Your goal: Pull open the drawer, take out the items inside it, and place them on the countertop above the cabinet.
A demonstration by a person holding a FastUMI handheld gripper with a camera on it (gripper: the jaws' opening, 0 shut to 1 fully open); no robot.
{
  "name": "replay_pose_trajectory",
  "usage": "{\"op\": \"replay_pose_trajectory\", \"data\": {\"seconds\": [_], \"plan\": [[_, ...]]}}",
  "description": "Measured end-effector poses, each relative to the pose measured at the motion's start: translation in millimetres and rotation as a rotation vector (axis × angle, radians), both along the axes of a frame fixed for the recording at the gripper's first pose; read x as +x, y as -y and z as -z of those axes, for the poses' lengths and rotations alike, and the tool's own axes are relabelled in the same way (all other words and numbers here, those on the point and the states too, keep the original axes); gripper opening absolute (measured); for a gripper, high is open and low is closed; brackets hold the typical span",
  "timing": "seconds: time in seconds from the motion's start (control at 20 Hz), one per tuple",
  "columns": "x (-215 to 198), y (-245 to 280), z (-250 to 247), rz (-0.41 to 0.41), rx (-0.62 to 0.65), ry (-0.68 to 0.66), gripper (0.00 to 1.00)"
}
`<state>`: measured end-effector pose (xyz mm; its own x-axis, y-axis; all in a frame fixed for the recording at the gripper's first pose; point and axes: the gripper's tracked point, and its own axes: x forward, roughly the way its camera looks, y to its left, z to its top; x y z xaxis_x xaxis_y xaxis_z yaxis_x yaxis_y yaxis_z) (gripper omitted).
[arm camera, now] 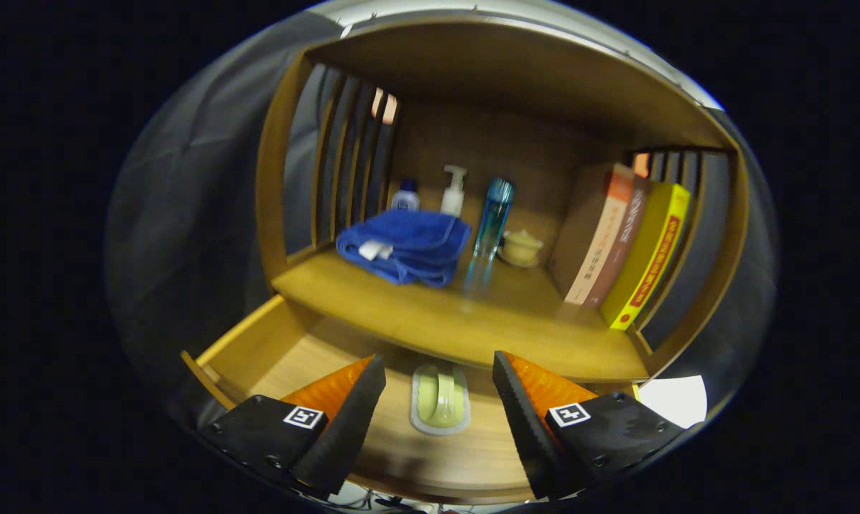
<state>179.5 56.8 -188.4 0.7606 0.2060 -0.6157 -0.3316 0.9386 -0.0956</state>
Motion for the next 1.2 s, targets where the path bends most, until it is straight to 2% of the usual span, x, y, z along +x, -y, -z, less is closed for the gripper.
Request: {"op": "replay_pose_trajectory", "data": {"seconds": [0.15,0.35,0.7,0.75,1.0,1.2], "plan": [[-4.1,3.1,55.9,0.031,-0.032,-0.159,0.98],[-4.3,12.3,104.3,0.096,-0.027,-0.311,0.97],[-24.6,12.3,142.6,0.112,-0.011,-0.475,0.66],[-14.1,11.5,134.7,0.117,0.001,-0.432,0.56],[-12.8,16.1,134.6,0.128,0.021,-0.407,0.24],[-11.7,20.8,130.7,0.196,0.090,-0.376,0.18]]}}
